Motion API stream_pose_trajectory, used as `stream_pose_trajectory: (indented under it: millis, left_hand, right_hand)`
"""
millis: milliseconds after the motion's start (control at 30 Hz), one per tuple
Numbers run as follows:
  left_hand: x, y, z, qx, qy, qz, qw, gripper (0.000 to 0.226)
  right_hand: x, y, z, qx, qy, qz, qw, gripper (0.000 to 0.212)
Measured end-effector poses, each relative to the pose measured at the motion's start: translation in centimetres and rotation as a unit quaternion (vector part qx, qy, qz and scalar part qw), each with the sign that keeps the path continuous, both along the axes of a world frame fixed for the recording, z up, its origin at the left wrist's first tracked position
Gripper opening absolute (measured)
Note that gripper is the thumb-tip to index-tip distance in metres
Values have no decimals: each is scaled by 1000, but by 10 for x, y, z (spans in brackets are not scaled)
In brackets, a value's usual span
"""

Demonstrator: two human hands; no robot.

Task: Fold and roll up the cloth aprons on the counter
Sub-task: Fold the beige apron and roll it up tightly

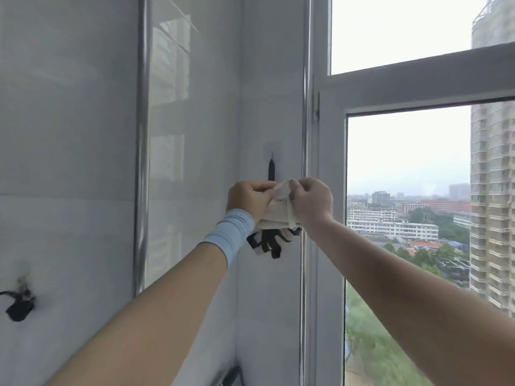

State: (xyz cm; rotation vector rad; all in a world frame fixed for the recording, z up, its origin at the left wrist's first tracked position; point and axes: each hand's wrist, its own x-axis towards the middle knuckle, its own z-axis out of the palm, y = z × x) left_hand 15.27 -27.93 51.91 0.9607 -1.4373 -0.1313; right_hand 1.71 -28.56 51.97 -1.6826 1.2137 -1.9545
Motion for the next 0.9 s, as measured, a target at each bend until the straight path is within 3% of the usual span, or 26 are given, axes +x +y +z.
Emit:
stream_pose_trajectory:
  millis: [300,500,633,733,900]
  left_hand:
    - [17,-57,74,-18,23,115,993,11]
    - [12,-85,94,47,-15,137,989,16]
    - [9,-94,83,89,-43,121,988,15]
    - [14,-96,63,64,-71,107,990,15]
    - [18,-92,20,-6,-121,61,991,22]
  right_hand:
    - [31,-56,79,-31,76,-101,991,28]
    - [34,-81,97,-13,120,-211,970,23]
    - [35,-82,90,0,200,-258,945,14]
    - [32,-83,71,2,229,-250,941,17]
    - [24,-77,23,-77,261,-168,948,28]
